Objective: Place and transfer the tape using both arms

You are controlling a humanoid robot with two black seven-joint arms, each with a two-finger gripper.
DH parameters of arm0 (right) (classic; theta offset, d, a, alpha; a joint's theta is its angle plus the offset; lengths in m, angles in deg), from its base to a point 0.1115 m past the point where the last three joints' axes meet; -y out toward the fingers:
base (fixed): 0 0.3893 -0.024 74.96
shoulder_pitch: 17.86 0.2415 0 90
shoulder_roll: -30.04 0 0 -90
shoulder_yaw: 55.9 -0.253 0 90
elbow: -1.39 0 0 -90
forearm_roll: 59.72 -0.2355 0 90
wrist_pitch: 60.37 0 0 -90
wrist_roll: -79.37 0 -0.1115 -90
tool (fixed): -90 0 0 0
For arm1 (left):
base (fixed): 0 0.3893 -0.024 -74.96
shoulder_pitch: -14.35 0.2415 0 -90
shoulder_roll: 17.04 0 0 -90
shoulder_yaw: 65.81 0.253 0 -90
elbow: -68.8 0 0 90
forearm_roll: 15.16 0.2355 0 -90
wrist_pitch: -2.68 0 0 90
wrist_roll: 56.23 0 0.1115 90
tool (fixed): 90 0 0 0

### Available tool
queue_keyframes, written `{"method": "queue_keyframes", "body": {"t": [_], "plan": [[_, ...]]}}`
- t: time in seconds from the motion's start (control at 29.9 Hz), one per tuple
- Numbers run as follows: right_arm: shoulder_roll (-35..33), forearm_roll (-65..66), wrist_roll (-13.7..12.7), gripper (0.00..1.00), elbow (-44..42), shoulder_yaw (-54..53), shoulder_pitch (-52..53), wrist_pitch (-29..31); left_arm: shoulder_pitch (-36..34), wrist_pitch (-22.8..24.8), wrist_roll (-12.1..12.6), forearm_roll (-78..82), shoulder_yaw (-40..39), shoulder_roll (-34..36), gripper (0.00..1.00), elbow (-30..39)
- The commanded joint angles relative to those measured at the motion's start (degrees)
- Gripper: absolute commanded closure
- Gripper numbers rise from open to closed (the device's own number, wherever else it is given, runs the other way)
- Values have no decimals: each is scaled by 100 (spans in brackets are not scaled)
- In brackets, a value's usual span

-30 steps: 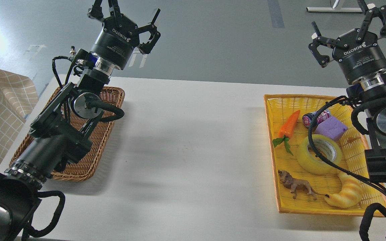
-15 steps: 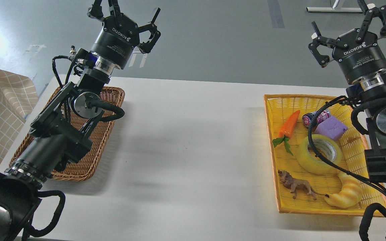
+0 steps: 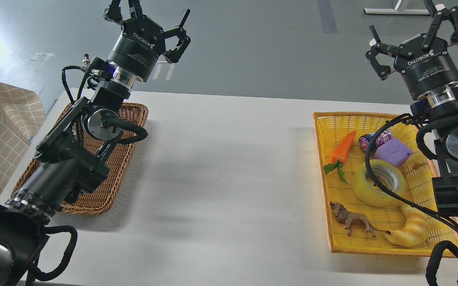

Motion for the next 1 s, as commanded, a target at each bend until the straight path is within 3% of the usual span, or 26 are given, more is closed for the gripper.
{"method": "queue_keyframes", "body": {"t": [0.0,0.97], "plan": [[0,0,0,0,-7,1,1,0,1,0,-8,0,0,9,2,-1],[0,0,0,0,1,1,-7,0,1,0,-17,-9,26,0,2,-1]]}}
